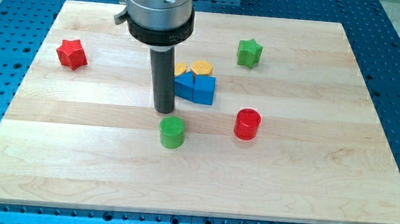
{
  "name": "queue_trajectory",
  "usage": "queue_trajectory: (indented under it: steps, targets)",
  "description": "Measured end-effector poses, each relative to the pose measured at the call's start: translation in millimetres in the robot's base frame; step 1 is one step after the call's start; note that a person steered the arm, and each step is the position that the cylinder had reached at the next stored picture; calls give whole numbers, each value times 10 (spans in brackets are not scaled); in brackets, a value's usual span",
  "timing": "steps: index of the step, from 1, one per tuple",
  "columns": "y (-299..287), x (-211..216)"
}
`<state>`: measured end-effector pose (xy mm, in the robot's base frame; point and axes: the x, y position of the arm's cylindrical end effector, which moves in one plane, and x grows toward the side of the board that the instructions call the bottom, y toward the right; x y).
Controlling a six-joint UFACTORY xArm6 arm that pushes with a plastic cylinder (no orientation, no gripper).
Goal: Move the green blocks diagonal to each other
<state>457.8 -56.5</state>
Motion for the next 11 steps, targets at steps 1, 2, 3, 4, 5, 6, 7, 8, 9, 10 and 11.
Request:
queue_trajectory:
  steps: [1, 2, 3, 4, 5, 6, 7, 8, 9, 10, 11]
  targets:
    - [-1, 0]
    - [-1, -7]
    - [-172, 175]
    - [-779, 430]
    - [-236, 718]
    - [703, 418]
    - [1209, 203]
    - [1415, -190]
    - [1501, -814]
    - [1467, -1224]
    - [1395, -1739]
